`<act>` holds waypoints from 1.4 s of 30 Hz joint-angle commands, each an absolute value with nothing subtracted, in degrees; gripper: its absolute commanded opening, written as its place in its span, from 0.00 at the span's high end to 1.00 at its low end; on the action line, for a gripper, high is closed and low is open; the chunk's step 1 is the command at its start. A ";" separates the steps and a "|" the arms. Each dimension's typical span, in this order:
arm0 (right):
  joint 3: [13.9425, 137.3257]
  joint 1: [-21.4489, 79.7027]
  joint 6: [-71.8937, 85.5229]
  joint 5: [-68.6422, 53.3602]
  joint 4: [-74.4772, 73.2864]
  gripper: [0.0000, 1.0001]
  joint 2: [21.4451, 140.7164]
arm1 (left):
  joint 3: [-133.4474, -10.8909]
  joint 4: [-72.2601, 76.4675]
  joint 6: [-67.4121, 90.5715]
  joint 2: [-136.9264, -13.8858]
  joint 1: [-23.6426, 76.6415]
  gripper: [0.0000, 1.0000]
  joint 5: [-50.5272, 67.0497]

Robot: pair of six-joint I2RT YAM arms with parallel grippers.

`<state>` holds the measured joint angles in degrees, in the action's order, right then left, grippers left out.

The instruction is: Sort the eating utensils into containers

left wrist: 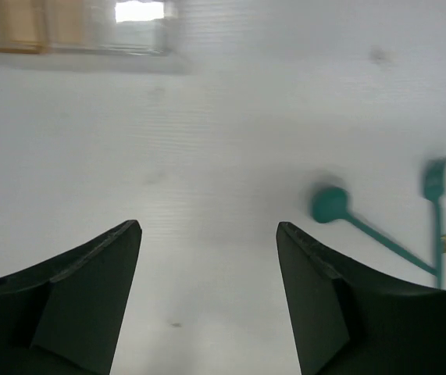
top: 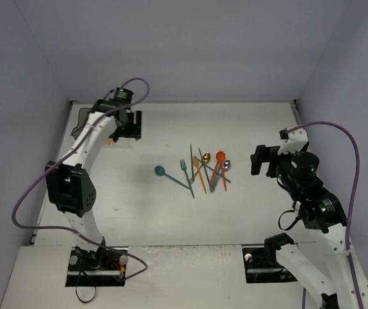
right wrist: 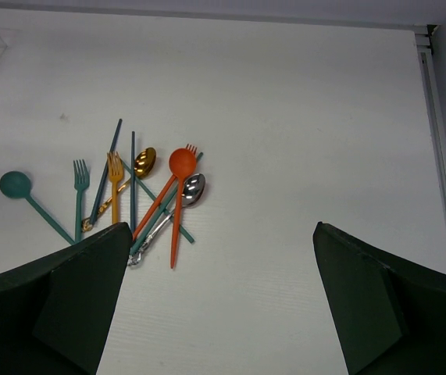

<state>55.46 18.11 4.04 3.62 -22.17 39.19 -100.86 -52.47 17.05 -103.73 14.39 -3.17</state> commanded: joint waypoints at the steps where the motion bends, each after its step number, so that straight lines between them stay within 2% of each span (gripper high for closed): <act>1: 56.00 18.63 4.62 3.64 -19.42 0.00 38.51 | -88.58 -44.70 37.62 -95.79 26.34 0.32 -7.76; 7: 56.07 19.53 5.29 3.49 -19.40 0.00 37.64 | -77.47 -38.90 54.18 -93.84 41.64 0.32 -14.39; 13: 55.90 20.75 6.17 3.22 -19.34 0.00 36.97 | -77.09 -35.72 60.81 -97.88 50.42 0.33 -18.44; 16: 55.90 21.11 6.42 2.81 -19.42 0.00 36.46 | -77.00 -34.05 62.28 -99.26 51.35 0.35 -19.44; 28: 56.25 22.15 6.94 2.72 -19.60 0.00 35.60 | -83.30 -30.76 62.07 -109.64 51.94 0.55 -19.43; 42: 57.03 22.15 6.67 4.14 -20.49 0.00 33.74 | -83.58 -31.20 62.21 -113.68 52.12 0.63 -18.27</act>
